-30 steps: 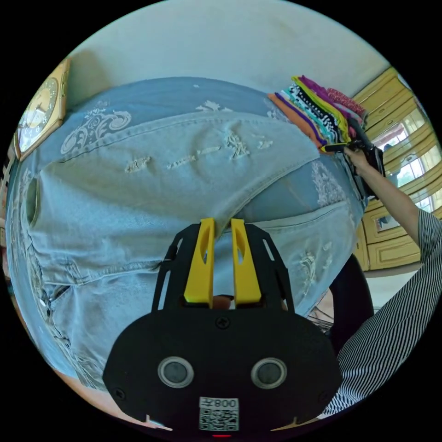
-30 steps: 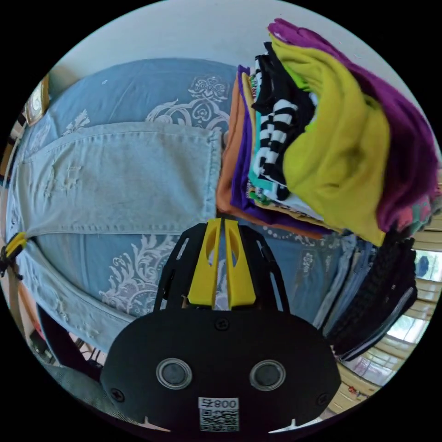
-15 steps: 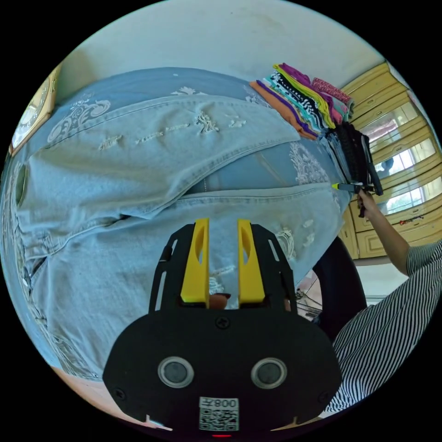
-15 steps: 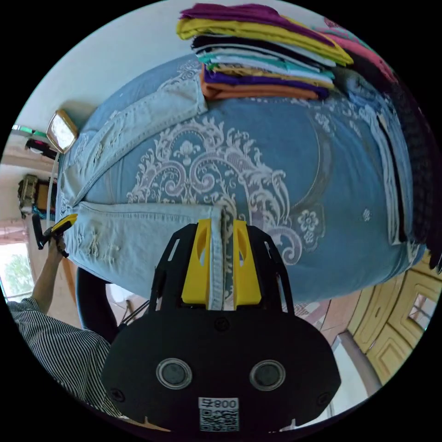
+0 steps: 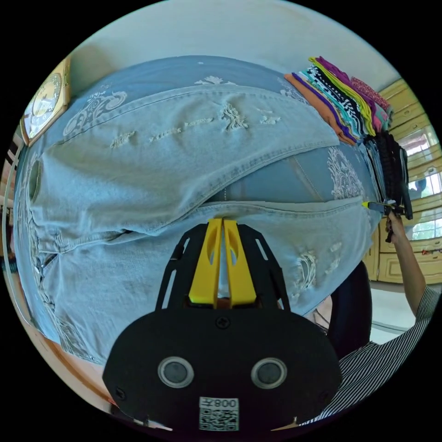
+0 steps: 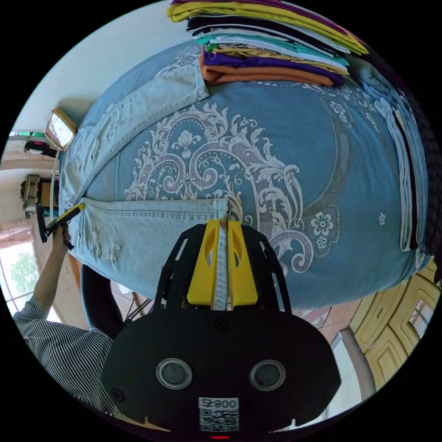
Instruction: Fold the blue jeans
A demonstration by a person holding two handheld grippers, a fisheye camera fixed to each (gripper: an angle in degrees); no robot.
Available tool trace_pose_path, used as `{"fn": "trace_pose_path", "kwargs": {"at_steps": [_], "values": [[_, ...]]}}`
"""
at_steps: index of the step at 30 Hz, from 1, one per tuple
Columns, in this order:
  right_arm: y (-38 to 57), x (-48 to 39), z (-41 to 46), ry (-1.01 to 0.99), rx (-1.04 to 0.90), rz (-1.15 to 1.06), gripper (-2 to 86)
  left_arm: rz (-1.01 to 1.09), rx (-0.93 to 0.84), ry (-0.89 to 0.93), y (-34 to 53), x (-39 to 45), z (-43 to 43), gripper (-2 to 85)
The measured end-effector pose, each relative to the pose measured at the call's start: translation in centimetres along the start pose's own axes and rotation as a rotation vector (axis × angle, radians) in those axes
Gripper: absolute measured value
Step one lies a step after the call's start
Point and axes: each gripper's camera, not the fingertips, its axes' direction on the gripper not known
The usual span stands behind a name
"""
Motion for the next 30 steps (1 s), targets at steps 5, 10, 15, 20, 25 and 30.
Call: {"fn": "trace_pose_path", "kwargs": {"at_steps": [5,10,15,20,25,30], "values": [[1.0,-0.7,-3.6,-0.122,0.032,0.068,3.6,-0.078,0.068,0.043,3.0,-1.9,1.1,0.9],[3.0,-4.4,-9.3,-0.045,0.123,0.066,2.7,-0.129,0.21,0.05,9.0,-4.7,0.2,1.5],[3.0,-15.6,-12.9,-0.067,0.153,-0.15,4.2,-0.32,0.223,-0.019,16.7,-10.8,2.5,1.4],[0.1,-34.5,-13.4,-0.02,0.073,-0.494,4.9,-0.504,0.232,-0.039,21.1,-16.9,6.1,0.8],[-1.6,-49.4,-12.7,0.114,-0.011,-0.746,4.6,-0.536,0.21,-0.053,22.8,-21.5,11.2,0.3],[-0.7,-57.5,-14.3,0.351,0.035,-0.838,3.6,-0.455,0.228,-0.031,24.0,-24.5,15.2,0.2]]}}
